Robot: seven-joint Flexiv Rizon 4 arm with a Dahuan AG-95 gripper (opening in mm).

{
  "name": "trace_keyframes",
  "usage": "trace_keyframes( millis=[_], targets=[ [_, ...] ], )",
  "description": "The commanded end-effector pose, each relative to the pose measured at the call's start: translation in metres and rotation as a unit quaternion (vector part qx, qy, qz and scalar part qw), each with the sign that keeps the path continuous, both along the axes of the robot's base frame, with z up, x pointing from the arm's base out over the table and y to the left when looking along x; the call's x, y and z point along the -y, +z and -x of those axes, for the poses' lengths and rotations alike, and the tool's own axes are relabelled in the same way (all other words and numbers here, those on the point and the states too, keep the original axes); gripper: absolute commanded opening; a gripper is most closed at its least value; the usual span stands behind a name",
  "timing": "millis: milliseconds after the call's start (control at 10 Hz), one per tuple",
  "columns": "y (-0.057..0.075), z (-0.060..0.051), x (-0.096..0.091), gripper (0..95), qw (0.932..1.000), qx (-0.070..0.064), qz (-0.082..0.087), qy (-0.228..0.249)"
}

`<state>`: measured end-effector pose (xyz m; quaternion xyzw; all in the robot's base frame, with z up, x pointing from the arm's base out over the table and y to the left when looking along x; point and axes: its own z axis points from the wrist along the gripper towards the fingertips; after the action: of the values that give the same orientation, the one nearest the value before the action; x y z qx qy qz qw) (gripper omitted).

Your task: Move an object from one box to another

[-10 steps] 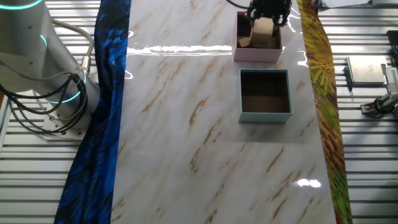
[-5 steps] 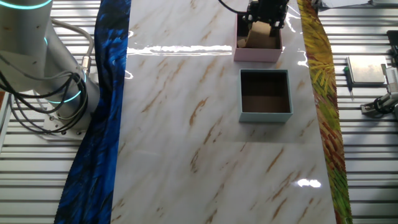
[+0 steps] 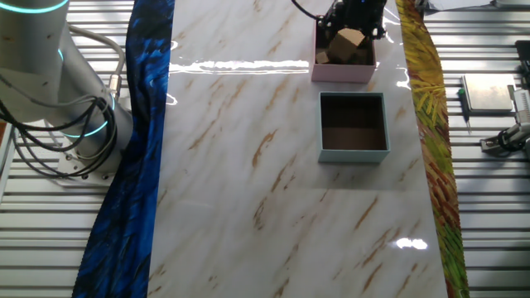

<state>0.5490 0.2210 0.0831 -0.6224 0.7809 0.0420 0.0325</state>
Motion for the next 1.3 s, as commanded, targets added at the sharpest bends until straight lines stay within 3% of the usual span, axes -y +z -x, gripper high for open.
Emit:
trace_keyframes(
  millis=[100,200,400,500,700,800,1000,1300],
  targets=[
    [0.006,0.003,0.008,95.0,1.0,-0.001,0.001,0.004],
    [0.013,0.006,0.019,57.0,1.0,-0.003,0.002,0.003],
    [0.027,0.017,0.052,19.0,0.9999,-0.004,0.012,0.012],
    [0.03,0.025,0.078,0.0,0.9997,-0.001,0.011,0.023],
    [0.03,0.027,0.085,0.0,0.9994,0.0,0.016,0.031],
    [0.03,0.027,0.085,0.0,0.9995,-0.002,0.031,-0.004],
    [0.03,0.027,0.085,0.0,0.9994,-0.005,0.028,-0.022],
    [0.03,0.027,0.085,0.0,0.9975,-0.008,0.037,-0.06]
  ],
)
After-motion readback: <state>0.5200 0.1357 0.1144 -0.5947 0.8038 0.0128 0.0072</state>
